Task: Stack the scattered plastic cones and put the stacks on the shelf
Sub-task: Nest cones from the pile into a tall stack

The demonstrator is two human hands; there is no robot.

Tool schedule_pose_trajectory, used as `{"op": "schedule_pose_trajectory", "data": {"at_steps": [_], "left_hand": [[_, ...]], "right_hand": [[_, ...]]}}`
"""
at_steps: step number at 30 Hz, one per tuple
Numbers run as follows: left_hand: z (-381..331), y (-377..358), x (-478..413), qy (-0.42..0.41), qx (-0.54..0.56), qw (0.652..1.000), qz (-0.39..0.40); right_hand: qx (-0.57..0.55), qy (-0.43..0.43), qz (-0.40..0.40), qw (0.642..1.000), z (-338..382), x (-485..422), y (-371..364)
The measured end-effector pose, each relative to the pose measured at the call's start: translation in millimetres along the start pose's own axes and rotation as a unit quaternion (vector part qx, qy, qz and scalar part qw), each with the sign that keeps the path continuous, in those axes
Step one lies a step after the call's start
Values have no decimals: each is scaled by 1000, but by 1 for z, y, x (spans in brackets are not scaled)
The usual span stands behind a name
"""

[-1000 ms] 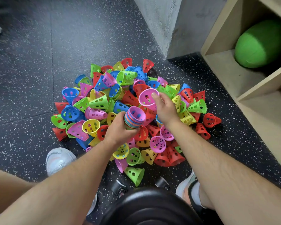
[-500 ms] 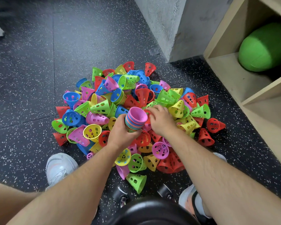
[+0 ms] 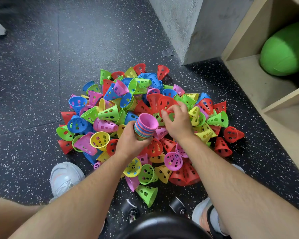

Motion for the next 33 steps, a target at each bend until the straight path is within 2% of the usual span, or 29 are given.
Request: {"op": "schedule_pose_trajectory", "data": {"at_steps": [2,4,9,12,15,17,20,28,33], "left_hand": [[-2,0,-1,-1,1,1000,1],[-2,0,-1,2,2,1000,3],[-7,2,-2,-1,4,1000,3],[-8,0,-2,-6,-2,1000,7],[-11,-6,1,-20,-16,999,32],[-15,-12,4,-29,-20,998,55],[-26,-21,6,-44,-17,997,69],[-34,-28,3,-56,-32,995,77],[-33,-28,4,-53,-29,995,78]], "right_hand": [[-56,16,-31,998,12,-1,15],[-71,69,-41,994,27,2,24],[1,112,95,989,33,19,11],[11,62,63,996,5,22,18],[140,13,15,990,-35,21,26],[241,-13,32,970,-59,24,24],[306,-39,55,950,-77,30,20],[341,4,92,936,-76,36,9],[327,-19,89,941,-74,38,-2]]}}
Point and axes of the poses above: each hand's wrist, its own x-axis away from the middle knuckle, its own y-axis out of the back of the hand, z = x × y, the point moved 6 cm from there along -x, towards the middle knuckle, and after that the axes turned 14 degrees about -y, right-handed, at the moved point
